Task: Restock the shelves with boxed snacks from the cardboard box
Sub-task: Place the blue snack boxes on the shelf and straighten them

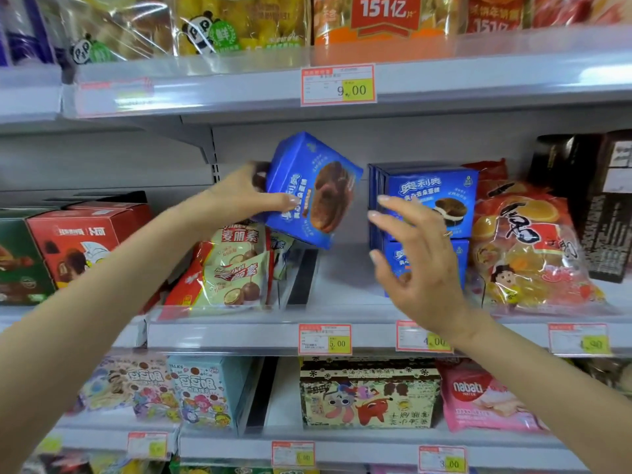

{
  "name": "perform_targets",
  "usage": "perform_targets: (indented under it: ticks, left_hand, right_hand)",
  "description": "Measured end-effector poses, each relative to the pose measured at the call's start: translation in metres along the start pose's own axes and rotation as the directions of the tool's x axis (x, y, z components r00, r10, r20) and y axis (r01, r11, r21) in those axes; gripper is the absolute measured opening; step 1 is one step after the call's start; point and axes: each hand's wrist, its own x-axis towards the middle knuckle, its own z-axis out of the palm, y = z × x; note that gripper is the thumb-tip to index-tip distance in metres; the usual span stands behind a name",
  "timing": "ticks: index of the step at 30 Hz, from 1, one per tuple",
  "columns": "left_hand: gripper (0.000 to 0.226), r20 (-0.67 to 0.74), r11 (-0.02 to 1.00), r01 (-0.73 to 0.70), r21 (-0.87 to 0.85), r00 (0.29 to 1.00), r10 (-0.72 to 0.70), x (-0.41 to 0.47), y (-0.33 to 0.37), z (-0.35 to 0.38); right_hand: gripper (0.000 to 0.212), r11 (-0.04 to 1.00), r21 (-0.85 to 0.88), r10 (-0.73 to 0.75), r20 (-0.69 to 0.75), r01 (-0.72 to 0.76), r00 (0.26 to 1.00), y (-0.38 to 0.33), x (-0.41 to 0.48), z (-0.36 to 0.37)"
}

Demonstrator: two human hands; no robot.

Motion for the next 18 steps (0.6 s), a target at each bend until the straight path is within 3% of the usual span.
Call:
perform_targets:
  ticks: [3,5,7,12,18]
  left_hand:
    - [0.084,0.167,0.932,-0.062,0.358,0.986,0.001,0.016,0.010,-0.014]
    - [0.065,0.289,0.882,-0.059,0.467,0.953,-0.089,0.025,0.016,-0.012]
    - [0.056,0.360,0.849,-0.060,0.525,0.920,-0.157,0.037,0.020,-0.003]
    - [0.064,0.477,0.743,-0.135,0.655,0.837,-0.268,0.062,0.025,0.027]
    - [0.065,0.568,0.777,-0.137,0.614,0.761,-0.314,0.082,0.009,0.060]
  right_hand:
    - [0.026,0.994,-0.038,0.097,-0.027,-0.098,0.995,0.017,0.000,-0.015]
    - [0.022,0.988,-0.088,0.126,0.009,-0.124,0.992,0.029,-0.004,-0.024]
    - [0.019,0.980,-0.130,0.158,0.044,-0.151,0.987,0.038,-0.011,-0.031]
    - [0.021,0.955,-0.177,0.261,0.119,-0.238,0.958,0.049,-0.026,-0.044]
    - [0.020,0.901,-0.238,0.400,0.135,-0.363,0.906,0.052,-0.035,-0.049]
